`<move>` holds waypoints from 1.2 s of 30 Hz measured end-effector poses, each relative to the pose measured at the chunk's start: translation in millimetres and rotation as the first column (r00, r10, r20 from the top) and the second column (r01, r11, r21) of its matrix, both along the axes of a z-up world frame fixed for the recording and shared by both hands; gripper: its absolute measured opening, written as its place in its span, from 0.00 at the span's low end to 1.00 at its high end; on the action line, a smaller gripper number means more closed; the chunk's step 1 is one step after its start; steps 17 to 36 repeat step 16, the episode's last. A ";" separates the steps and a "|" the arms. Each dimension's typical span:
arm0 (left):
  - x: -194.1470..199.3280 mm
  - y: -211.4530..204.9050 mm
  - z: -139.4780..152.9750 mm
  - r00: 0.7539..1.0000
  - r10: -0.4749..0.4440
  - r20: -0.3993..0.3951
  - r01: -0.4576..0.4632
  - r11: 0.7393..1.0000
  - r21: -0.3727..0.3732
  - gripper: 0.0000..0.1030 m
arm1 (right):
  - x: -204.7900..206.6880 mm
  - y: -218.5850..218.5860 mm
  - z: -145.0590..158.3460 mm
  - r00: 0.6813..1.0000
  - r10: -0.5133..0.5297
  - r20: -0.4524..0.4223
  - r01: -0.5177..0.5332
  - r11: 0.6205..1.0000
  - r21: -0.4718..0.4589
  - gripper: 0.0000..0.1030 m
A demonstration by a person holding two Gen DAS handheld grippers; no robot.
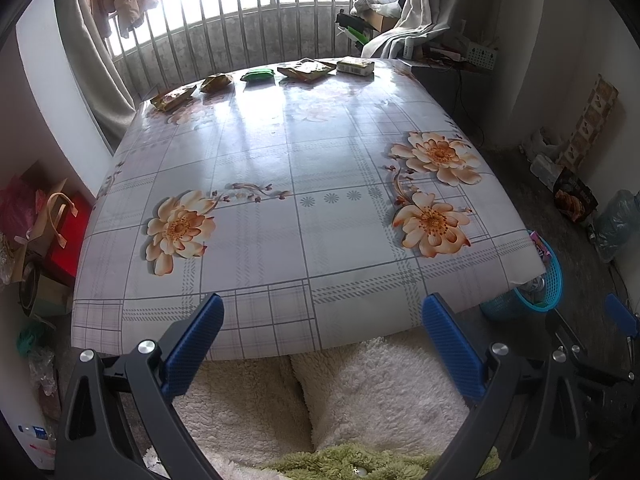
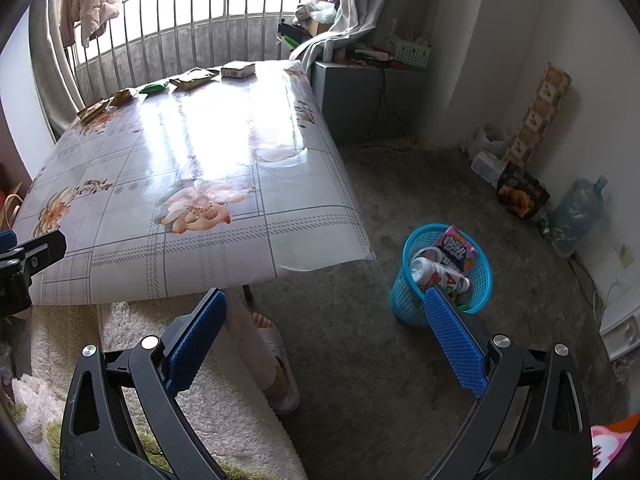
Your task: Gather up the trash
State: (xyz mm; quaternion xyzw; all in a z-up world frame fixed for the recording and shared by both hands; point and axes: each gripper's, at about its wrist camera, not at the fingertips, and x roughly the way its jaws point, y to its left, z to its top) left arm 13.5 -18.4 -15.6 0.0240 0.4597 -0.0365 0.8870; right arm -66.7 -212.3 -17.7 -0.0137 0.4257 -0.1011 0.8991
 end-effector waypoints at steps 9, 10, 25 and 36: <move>0.3 0.0 0.1 1.000 0.001 -0.002 -0.001 1.000 -0.001 0.95 | 0.2 0.5 -0.1 1.000 0.000 0.000 0.000 1.000 0.000 0.92; 0.1 0.2 -0.2 1.000 0.001 -0.004 -0.001 1.000 0.000 0.95 | 0.1 0.4 -0.2 1.000 -0.001 0.000 0.001 1.000 0.000 0.92; 1.6 -0.4 -2.8 1.000 -0.004 -0.011 0.004 1.000 -0.001 0.95 | 0.2 1.2 0.0 1.000 -0.002 0.001 0.002 1.000 0.002 0.92; 1.6 -0.4 -2.8 1.000 -0.004 -0.011 0.004 1.000 -0.001 0.95 | 0.2 1.2 0.0 1.000 -0.002 0.001 0.002 1.000 0.002 0.92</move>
